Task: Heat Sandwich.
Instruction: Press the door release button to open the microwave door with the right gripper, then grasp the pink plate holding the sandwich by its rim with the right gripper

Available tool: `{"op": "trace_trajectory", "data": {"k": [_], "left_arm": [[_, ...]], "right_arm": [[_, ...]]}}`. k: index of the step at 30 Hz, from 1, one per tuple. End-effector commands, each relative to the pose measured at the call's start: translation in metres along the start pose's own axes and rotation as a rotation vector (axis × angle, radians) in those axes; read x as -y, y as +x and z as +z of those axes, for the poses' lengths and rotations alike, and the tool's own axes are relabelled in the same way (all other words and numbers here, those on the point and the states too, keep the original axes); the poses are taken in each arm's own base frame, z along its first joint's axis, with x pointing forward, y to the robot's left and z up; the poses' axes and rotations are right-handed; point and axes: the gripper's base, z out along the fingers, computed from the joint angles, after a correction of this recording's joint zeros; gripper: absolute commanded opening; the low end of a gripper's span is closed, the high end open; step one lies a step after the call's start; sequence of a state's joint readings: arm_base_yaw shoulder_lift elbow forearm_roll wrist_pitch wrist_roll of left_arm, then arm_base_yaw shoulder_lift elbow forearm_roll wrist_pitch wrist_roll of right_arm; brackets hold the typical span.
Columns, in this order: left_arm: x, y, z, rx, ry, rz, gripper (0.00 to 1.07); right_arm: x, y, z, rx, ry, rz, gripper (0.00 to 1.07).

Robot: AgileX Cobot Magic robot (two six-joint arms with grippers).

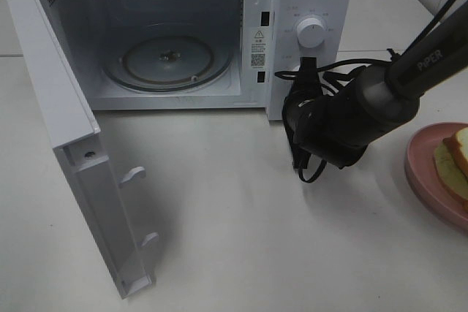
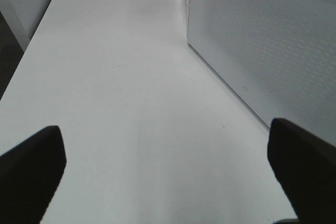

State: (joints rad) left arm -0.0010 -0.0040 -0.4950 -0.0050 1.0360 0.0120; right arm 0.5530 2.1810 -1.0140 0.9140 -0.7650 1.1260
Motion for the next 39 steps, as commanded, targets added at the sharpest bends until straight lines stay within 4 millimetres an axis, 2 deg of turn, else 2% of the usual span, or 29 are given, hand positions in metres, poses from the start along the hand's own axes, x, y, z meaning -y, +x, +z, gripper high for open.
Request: {"op": "trace_trajectory", "data": {"k": [1, 10, 13, 20, 28, 39], "left_arm": [[0.001, 0.002, -0.003, 0.033, 0.004, -0.003, 1.06], [0.001, 0.002, -0.003, 0.033, 0.004, -0.003, 1.06], [0.001, 0.002, -0.003, 0.033, 0.004, -0.004, 1.06], [0.001, 0.002, -0.003, 0.033, 0.004, -0.004, 1.06], [0.001, 0.002, -0.003, 0.033, 0.004, -0.004, 1.06], [0.001, 0.002, -0.003, 0.033, 0.004, -0.004, 1.06]], "right_arm": [[-0.070, -0.005, 0.011, 0.027, -0.428, -0.038, 0.00], [-0.057, -0.007, 0.003, -0.031, -0.296, -0.062, 0.00], [-0.039, -0.004, -0.007, -0.071, -0.196, -0.088, 0.00], [-0.014, -0.008, -0.017, -0.087, -0.088, -0.132, 0.00], [-0.014, -0.015, -0.034, -0.101, -0.051, -0.186, 0.01], [-0.007, -0.030, -0.072, -0.163, 0.065, -0.309, 0.01]]}}
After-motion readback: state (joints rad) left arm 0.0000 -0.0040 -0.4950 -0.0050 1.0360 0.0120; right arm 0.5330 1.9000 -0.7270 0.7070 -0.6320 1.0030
